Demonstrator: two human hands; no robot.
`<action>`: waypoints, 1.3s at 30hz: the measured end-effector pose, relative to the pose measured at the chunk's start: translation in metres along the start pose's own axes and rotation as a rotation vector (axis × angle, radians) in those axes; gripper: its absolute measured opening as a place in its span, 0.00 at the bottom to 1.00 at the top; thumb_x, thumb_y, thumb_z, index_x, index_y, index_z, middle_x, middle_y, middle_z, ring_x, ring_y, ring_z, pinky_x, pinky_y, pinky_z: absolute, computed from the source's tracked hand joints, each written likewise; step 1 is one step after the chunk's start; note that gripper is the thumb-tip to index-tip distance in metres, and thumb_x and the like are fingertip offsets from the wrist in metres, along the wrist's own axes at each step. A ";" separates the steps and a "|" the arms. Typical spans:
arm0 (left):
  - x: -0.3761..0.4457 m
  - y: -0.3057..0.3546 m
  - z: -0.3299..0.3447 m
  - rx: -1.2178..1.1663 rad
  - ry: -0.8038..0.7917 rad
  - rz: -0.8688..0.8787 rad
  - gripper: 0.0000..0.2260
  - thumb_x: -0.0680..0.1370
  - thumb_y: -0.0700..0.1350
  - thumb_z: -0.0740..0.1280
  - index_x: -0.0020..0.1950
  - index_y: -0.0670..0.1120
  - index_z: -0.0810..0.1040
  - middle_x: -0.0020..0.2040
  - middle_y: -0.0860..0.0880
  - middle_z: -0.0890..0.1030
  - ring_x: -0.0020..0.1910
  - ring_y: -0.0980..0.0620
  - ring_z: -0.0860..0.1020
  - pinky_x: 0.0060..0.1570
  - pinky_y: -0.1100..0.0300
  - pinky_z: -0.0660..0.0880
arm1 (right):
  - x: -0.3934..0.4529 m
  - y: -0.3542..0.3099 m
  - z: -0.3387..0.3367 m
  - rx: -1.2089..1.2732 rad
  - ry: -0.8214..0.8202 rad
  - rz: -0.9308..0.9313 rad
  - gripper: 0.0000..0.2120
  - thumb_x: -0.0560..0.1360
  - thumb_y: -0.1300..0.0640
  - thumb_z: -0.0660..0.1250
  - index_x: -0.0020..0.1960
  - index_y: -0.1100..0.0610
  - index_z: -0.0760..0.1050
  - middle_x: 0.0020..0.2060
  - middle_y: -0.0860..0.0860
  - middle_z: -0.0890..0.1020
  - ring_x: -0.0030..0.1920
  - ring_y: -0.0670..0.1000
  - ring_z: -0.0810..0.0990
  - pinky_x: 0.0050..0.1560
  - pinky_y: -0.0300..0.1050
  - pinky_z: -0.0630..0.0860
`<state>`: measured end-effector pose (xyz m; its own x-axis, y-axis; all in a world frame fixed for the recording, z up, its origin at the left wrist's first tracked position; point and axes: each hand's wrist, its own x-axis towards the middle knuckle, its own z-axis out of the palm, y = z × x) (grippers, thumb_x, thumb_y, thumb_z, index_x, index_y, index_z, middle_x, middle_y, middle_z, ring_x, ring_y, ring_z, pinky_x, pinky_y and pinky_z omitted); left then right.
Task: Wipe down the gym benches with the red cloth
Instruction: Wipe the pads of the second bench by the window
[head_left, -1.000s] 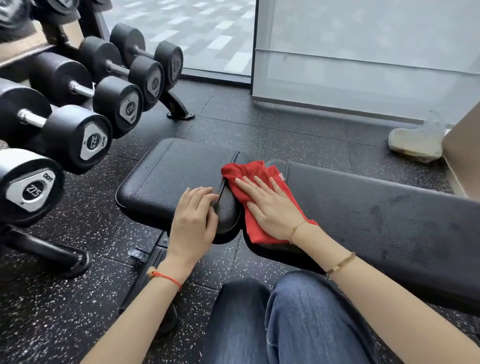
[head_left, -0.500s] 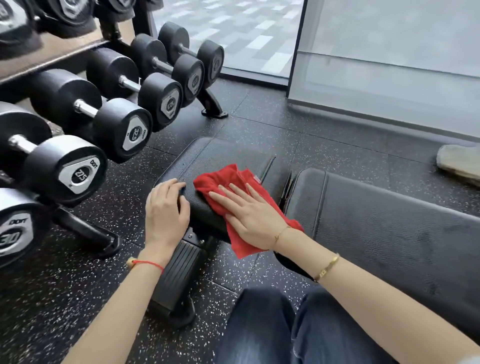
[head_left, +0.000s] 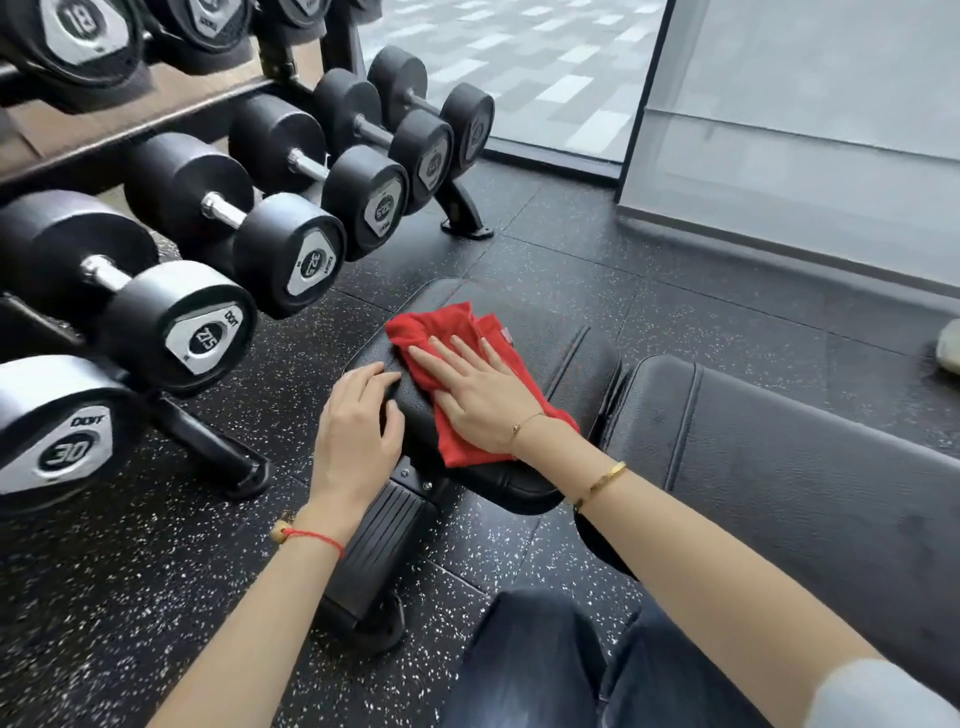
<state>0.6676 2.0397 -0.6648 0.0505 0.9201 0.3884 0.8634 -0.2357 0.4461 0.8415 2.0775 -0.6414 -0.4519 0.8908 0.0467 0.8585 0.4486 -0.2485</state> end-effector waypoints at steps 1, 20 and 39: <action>-0.001 0.000 0.000 -0.002 0.005 0.002 0.15 0.77 0.37 0.65 0.63 0.41 0.78 0.64 0.44 0.77 0.66 0.45 0.72 0.69 0.48 0.68 | -0.009 0.003 0.000 -0.007 0.011 -0.024 0.26 0.81 0.50 0.51 0.78 0.43 0.48 0.78 0.46 0.53 0.78 0.51 0.49 0.77 0.52 0.41; 0.001 -0.010 -0.009 -0.024 0.056 -0.031 0.09 0.77 0.37 0.64 0.56 0.43 0.80 0.56 0.47 0.80 0.59 0.50 0.75 0.64 0.56 0.71 | 0.039 -0.018 0.005 -0.002 -0.028 -0.165 0.26 0.81 0.52 0.51 0.78 0.44 0.49 0.78 0.47 0.54 0.78 0.51 0.49 0.77 0.53 0.41; 0.008 0.004 -0.008 0.032 0.049 -0.019 0.18 0.77 0.37 0.65 0.68 0.40 0.75 0.68 0.41 0.76 0.70 0.42 0.71 0.72 0.43 0.65 | 0.006 -0.005 0.000 -0.039 -0.008 -0.023 0.28 0.81 0.49 0.51 0.78 0.44 0.47 0.78 0.48 0.52 0.78 0.51 0.48 0.77 0.53 0.40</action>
<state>0.6670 2.0436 -0.6534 0.0097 0.9079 0.4191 0.8795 -0.2072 0.4285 0.8344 2.0811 -0.6398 -0.4733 0.8798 0.0443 0.8566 0.4714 -0.2097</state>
